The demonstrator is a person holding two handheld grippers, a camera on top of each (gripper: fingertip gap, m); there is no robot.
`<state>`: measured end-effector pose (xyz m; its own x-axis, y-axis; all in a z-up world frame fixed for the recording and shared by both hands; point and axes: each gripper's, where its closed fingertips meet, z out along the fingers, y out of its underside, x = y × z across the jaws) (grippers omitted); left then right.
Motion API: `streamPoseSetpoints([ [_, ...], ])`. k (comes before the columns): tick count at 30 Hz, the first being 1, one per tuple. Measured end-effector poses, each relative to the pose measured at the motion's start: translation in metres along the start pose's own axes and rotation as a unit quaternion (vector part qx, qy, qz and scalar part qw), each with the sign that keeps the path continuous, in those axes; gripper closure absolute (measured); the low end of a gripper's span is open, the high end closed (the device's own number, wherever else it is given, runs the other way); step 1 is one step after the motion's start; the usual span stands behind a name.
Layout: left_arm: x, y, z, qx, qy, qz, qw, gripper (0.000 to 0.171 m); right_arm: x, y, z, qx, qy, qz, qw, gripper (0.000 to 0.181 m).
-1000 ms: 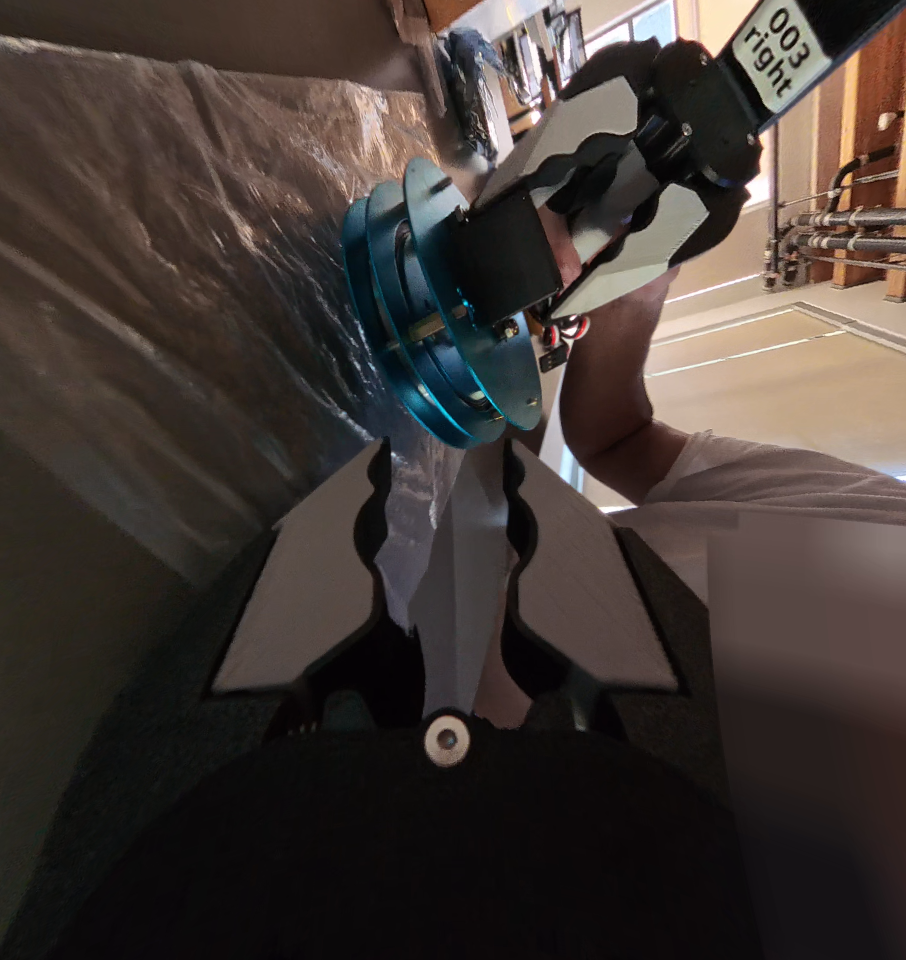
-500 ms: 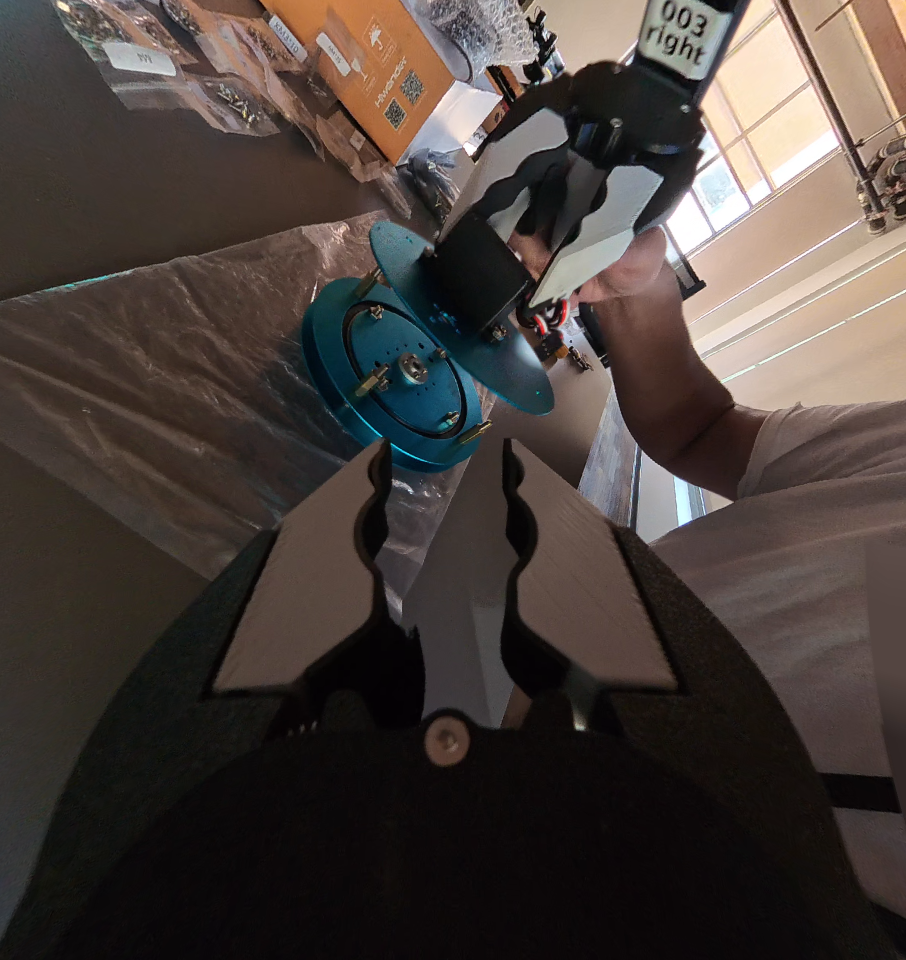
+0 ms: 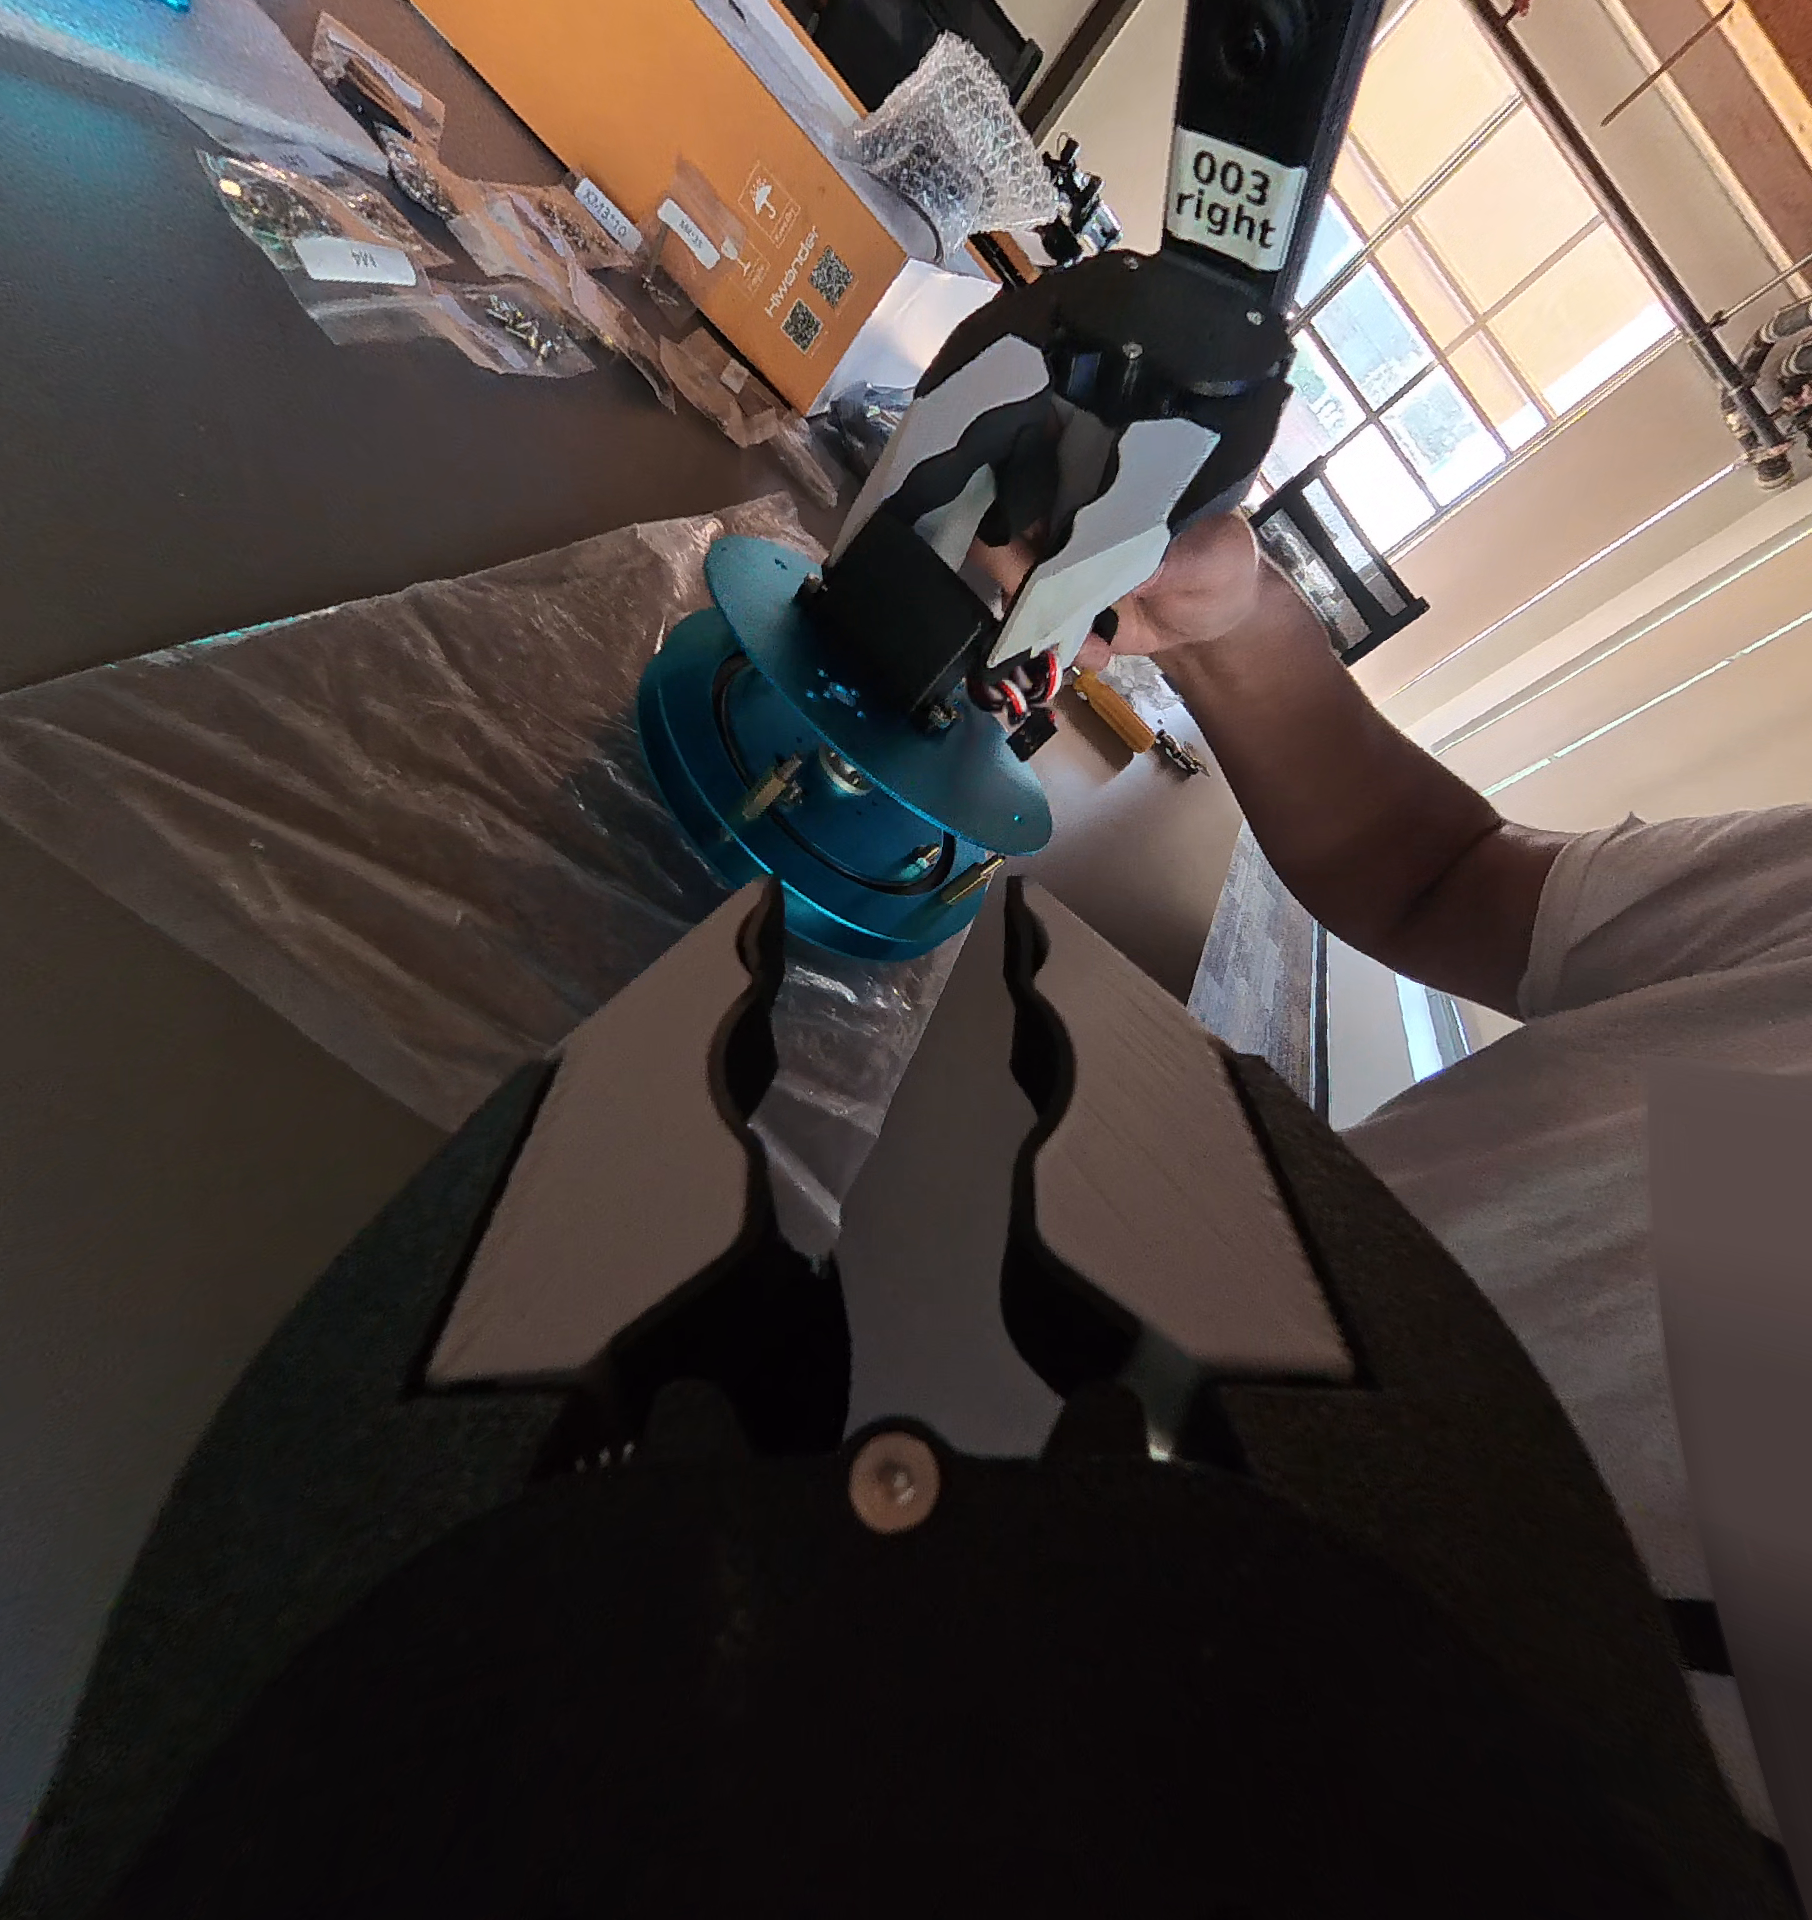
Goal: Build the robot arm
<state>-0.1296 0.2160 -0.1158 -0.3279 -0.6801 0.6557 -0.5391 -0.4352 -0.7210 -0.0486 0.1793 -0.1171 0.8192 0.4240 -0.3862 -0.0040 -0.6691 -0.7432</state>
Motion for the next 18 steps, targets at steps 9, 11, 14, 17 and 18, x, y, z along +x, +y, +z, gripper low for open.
streamPoseSetpoints([
  [9,0.0053,0.0021,0.0045,0.002,0.013,0.016,1.0,0.13,0.0006,0.0042,0.0006,-0.014,0.024,-0.05,0.998,0.136],
  [11,0.0067,0.0007,0.0038,0.004,0.017,0.017,1.0,0.13,0.0001,0.0035,0.0023,-0.012,0.021,-0.048,0.999,0.136],
  [14,0.0078,0.0002,0.004,0.003,0.022,0.02,1.0,0.13,0.0023,0.0023,0.0024,-0.013,0.02,-0.044,0.999,0.136],
  [17,0.0093,-0.0001,0.0048,0.002,0.03,0.018,0.999,0.13,0.0012,0.0002,0.0026,-0.006,0.004,-0.03,1.0,0.137],
  [18,0.0099,-0.0002,0.0052,0.002,0.032,0.019,0.999,0.13,0.0002,0.0002,0.0027,-0.006,0.0,-0.03,1.0,0.137],
])
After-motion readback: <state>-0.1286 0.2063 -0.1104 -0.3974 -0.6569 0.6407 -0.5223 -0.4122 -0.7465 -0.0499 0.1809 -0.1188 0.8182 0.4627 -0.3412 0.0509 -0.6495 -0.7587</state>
